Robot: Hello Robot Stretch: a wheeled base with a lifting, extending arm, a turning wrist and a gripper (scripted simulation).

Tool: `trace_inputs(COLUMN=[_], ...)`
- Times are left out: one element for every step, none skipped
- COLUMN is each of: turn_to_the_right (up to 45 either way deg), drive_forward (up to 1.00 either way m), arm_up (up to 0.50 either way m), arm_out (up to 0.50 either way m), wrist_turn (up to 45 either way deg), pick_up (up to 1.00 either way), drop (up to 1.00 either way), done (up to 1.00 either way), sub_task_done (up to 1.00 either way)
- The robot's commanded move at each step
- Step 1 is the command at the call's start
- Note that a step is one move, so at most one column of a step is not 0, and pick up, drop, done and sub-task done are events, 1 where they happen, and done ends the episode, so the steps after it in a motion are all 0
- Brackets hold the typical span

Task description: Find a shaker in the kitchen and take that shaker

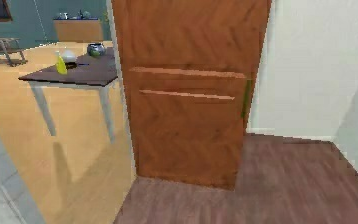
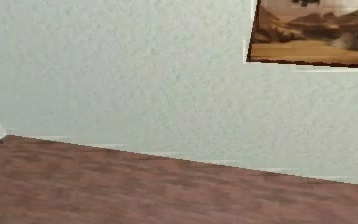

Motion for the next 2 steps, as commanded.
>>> trace_inputs(turn_to_the_right=[0.0,-45.0], drive_forward=[0.45,0.0], arm_up=[0.0,0.0], arm_out=[0.0,0.0], wrist_turn=[0.0,0.0], pick_up=[0.0,0.0], drop=[0.0,0.0], done=[0.0,0.0], sub_task_done=[0.0,0.0])
